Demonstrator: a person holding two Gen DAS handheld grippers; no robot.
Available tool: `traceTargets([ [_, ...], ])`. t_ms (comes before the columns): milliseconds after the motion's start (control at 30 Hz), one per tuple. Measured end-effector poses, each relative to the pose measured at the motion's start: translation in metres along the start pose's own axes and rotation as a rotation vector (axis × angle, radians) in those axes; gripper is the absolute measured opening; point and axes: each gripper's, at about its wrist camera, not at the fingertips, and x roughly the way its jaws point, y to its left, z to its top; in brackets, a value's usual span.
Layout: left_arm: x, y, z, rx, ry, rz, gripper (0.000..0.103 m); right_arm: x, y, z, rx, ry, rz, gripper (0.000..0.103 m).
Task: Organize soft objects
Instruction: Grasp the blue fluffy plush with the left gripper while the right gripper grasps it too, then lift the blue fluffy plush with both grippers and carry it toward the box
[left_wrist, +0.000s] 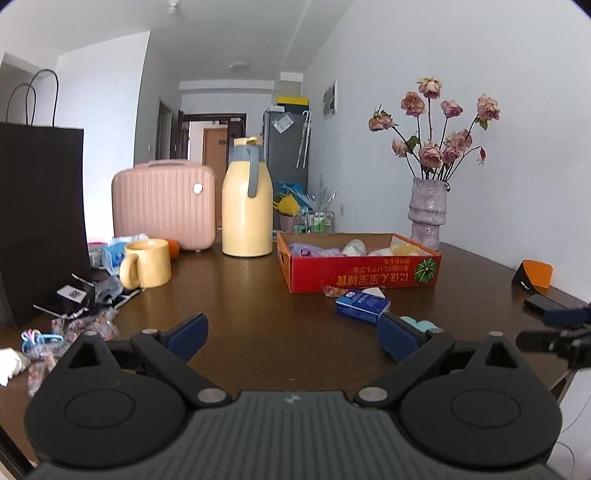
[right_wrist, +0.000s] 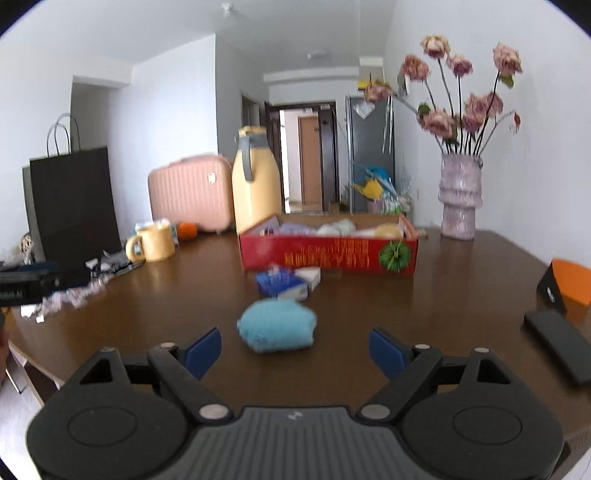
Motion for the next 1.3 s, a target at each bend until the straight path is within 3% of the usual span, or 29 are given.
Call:
traceTargets([
  [300,0.025,-0.011,-0.010,0.000,0.074,-0.052,0.099,0.015,-0.006,-0.006,0.047,0.030,-0.005,0.083],
  [567,0.088,-0.033,-0.012,-0.064,0.206,-0.172,0.085,0.063,-0.029,0.001,0.157,0.089,0.028,0.070],
  [767,0.156,-0.039,-0.005,-0.196,0.336,-0.321,0.066,0.116,-0.048,0.010,0.258,0.142,0.073,0.051],
  [900,0.198,-0.041,-0.009,-0.269,0.422,-0.371,0.035,0.147,-0.055,0.011,0.326,0.175,0.116,0.034],
  [967,0.213,-0.040,-0.013,-0.303,0.449,-0.441,0.034,0.157,-0.057,0.011,0.352,0.173,0.149,0.025],
  [1033,0.218,-0.039,-0.015,-0.311,0.443,-0.461,0.033,0.162,-0.058,0.012,0.353,0.172,0.179,0.015],
  [1300,0.224,-0.033,-0.020,-0.372,0.444,-0.491,0.033,0.173,-0.062,0.013,0.373,0.184,0.218,0.018],
])
